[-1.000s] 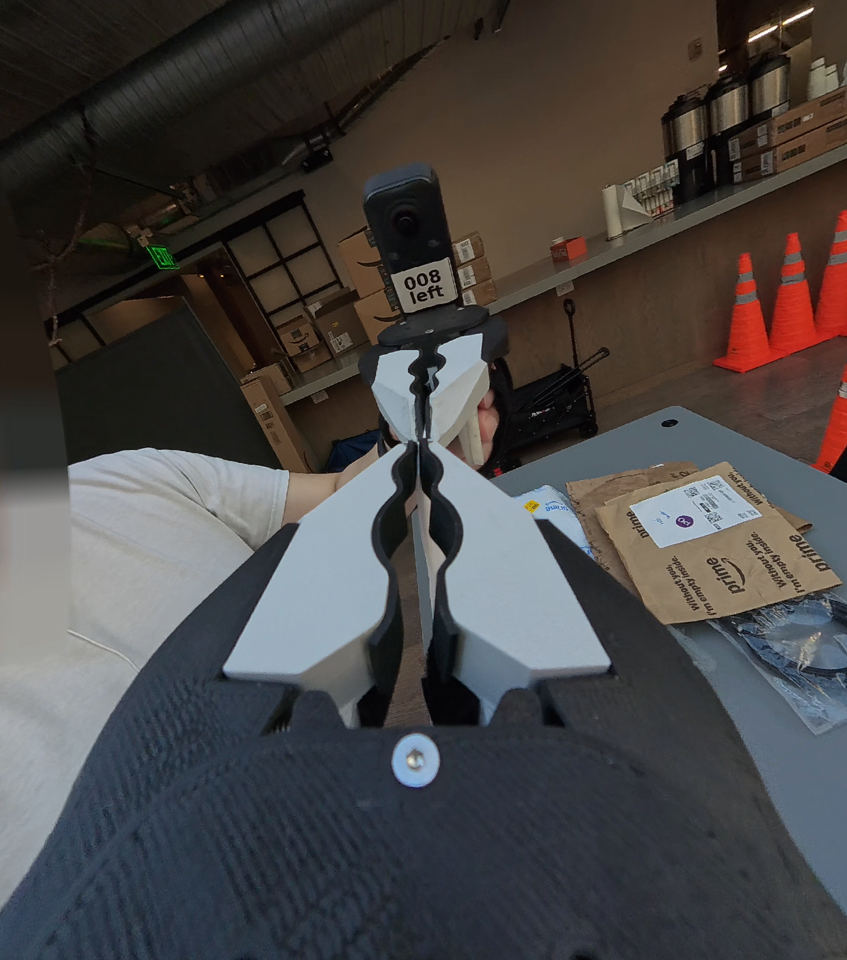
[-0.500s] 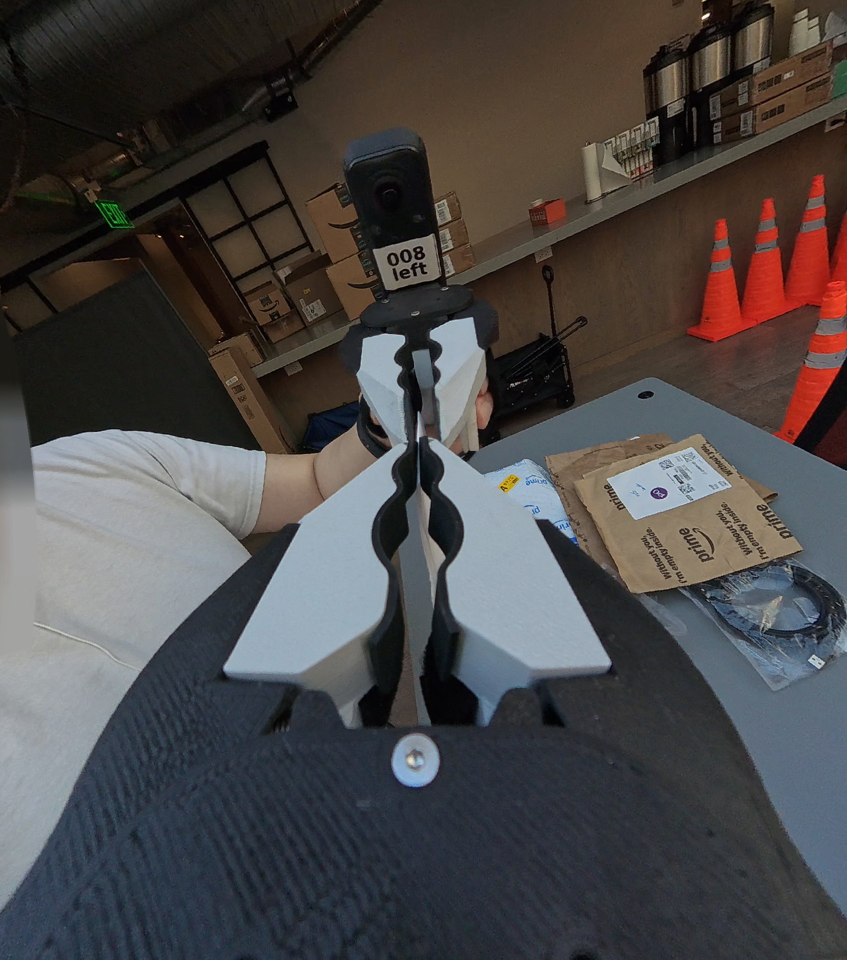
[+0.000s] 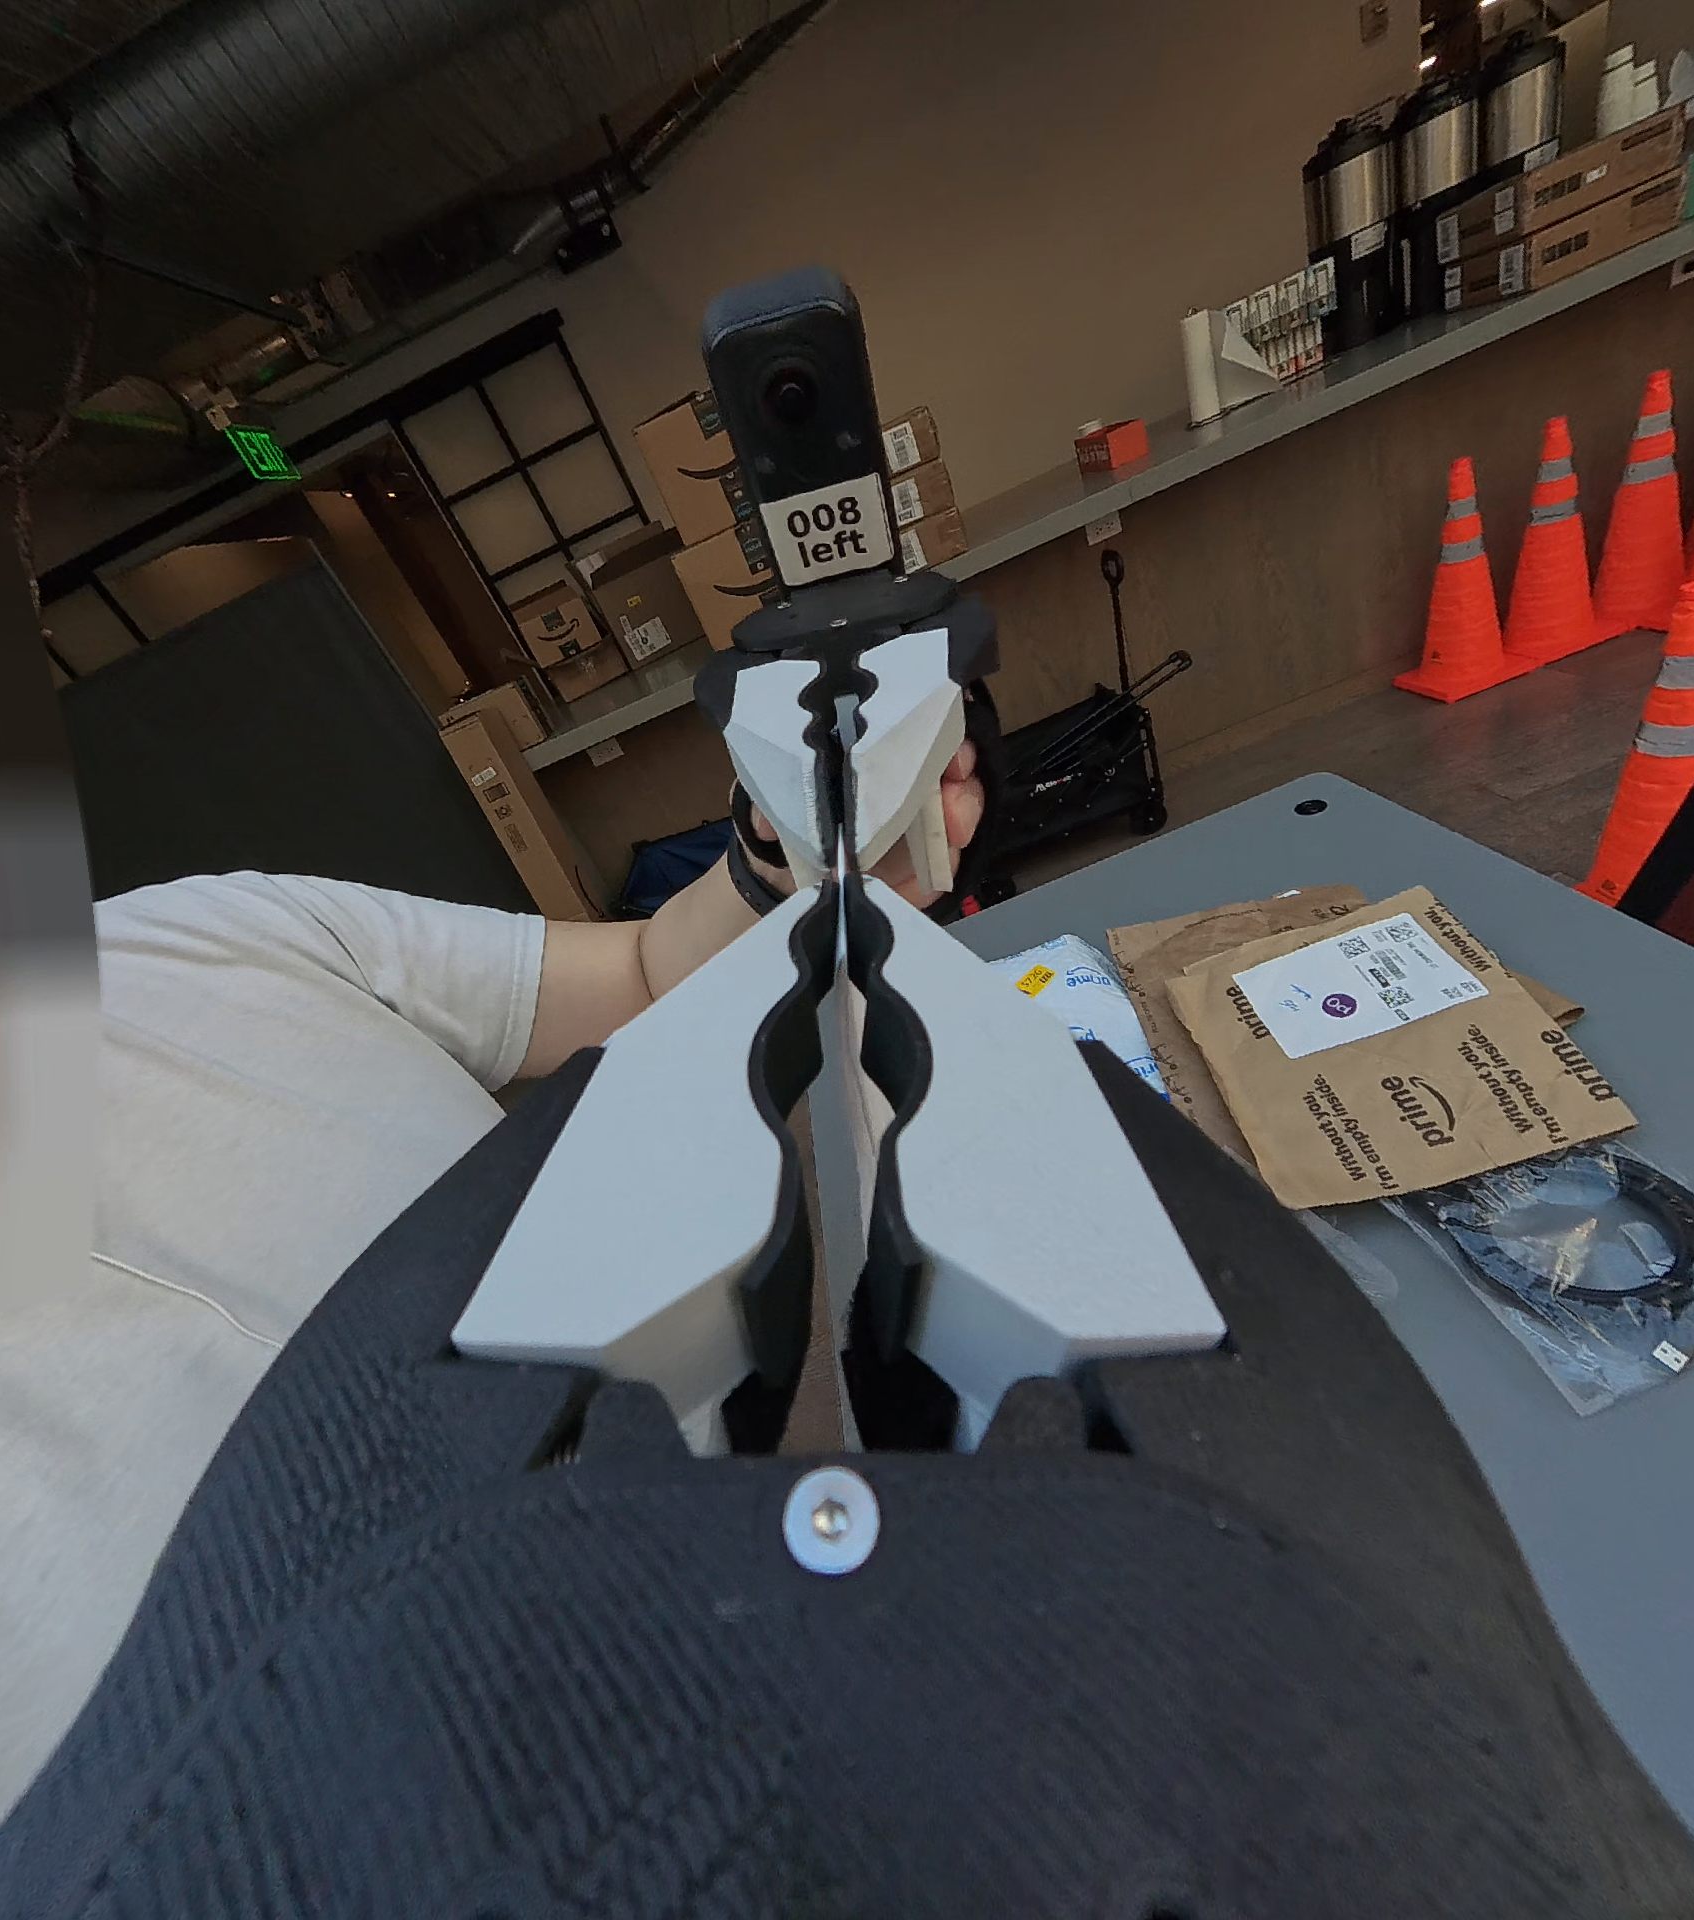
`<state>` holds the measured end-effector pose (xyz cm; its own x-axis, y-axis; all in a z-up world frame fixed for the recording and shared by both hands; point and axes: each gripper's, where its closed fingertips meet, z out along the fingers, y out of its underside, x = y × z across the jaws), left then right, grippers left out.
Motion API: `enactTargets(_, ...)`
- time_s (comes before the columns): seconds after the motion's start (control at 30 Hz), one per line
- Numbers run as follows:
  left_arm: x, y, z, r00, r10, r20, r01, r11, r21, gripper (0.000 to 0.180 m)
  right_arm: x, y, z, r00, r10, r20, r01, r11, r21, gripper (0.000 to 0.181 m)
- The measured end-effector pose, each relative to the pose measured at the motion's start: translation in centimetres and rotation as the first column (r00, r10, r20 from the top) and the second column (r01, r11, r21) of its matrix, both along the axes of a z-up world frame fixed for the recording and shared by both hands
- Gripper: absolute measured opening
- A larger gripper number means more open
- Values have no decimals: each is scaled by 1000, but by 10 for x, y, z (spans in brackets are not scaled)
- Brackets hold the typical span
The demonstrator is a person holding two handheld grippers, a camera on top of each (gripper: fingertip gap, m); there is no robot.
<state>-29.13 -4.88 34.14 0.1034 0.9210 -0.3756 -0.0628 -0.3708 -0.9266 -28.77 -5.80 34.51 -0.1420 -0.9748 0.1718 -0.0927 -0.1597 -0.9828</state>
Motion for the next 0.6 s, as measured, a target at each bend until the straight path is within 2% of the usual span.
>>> enactTargets(0.07,0,-1,0,1000,-1,2,1,1000,5,0,-1,2,0,1000,3,10,-3,1000,-26,19)
enactTargets(0.1,-1,-1,-1,1000,-4,6,4,1000,13,0,-2,0,-1,1000,-12,8,12,1000,-26,5)
enactTargets(0.13,-2,-2,-1,1000,-1,8,1,1000,17,0,-2,-2,-1,1000,-28,12,29,999,-23,0)
enactTargets(0.23,-3,-3,2,1000,4,-19,-3,1000,28,0,-3,-3,0,999,-30,13,31,999,-24,0)
enactTargets(0.27,-3,-3,4,999,6,-38,-5,1000,19,11,-3,-3,1,1000,-27,15,27,999,-26,0)
enactTargets(0.37,-6,-2,2,1000,11,-23,-10,1000,11,0,-3,-3,2,1000,-23,8,23,1000,-11,0)
enactTargets(0.5,-7,-3,1,999,26,-31,-27,999,-22,0,-3,-4,2,999,-34,6,34,999,-16,0)
enactTargets(0.53,-7,-1,1,999,17,-35,-18,999,-26,0,-3,-2,2,1000,-27,10,27,999,-26,3)
enactTargets(0.57,-7,-1,1,999,16,-40,-17,1000,-21,0,-3,1,1,1000,-13,12,13,999,-38,21)
enactTargets(0.6,-7,0,0,999,13,-36,-13,1000,-16,0,-2,1,-1,1000,-16,4,16,999,-41,17)
